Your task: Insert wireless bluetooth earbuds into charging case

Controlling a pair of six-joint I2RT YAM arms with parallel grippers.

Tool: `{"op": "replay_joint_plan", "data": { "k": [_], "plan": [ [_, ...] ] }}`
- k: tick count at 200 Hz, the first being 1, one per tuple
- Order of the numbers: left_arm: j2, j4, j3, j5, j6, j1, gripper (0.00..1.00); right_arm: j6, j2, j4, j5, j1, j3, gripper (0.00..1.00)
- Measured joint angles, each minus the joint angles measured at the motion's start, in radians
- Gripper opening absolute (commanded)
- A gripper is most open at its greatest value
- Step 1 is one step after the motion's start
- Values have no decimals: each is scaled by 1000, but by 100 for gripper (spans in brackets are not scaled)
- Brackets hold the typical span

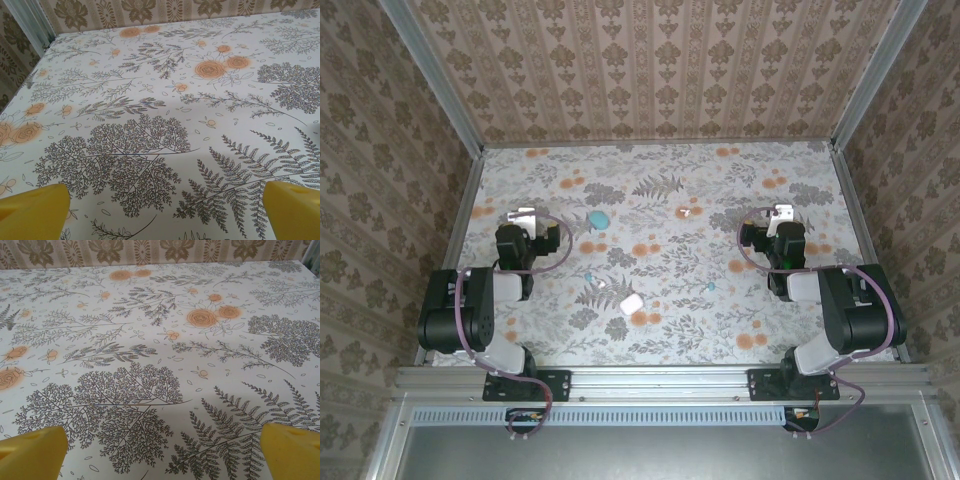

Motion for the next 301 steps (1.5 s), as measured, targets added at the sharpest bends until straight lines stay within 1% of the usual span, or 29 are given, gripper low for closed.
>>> {"op": "replay_joint_plan", "data": {
  "k": [77, 95, 113, 124, 139, 167, 187, 198, 212, 230, 248, 277, 301],
  "plan": [
    [-3, -4, 0, 13, 0, 10, 100, 0, 0, 0, 0, 0, 0, 100],
    [-48, -62, 1, 13, -1, 10, 100, 0, 0, 0, -3, 0, 0, 100],
    [-139, -183, 26, 1, -19, 10, 100, -7, -16, -31, -20, 0, 3, 100],
    [-188, -254, 54, -8, -42, 10, 100, -6, -48, -103, -26, 2, 23, 100],
    [-257, -371, 103, -24, -85, 11, 100, 8, -110, -257, -26, 4, 92, 100],
    [-378, -655, 205, -45, -188, 25, 100, 93, -203, -563, -30, 8, 299, 100],
    [-438, -883, 284, -27, -251, 41, 100, 147, -222, -790, -30, 31, 447, 100],
    [-462, -1003, 317, -2, -277, 43, 100, 160, -221, -925, -23, 77, 520, 100],
    [-491, -1144, 341, 32, -311, 43, 100, 173, -211, -1083, -10, 179, 595, 100],
    [-533, -1302, 344, 77, -352, 42, 100, 204, -179, -1246, -2, 366, 658, 100],
    [-571, -1413, 344, 112, -390, 26, 100, 247, -121, -1353, -28, 549, 689, 100],
    [-618, -1506, 344, 147, -446, -66, 100, 306, 48, -1476, -72, 797, 773, 100],
    [-617, -1544, 344, 156, -471, -172, 100, 320, 195, -1542, -85, 945, 888, 100]
  ]
}}
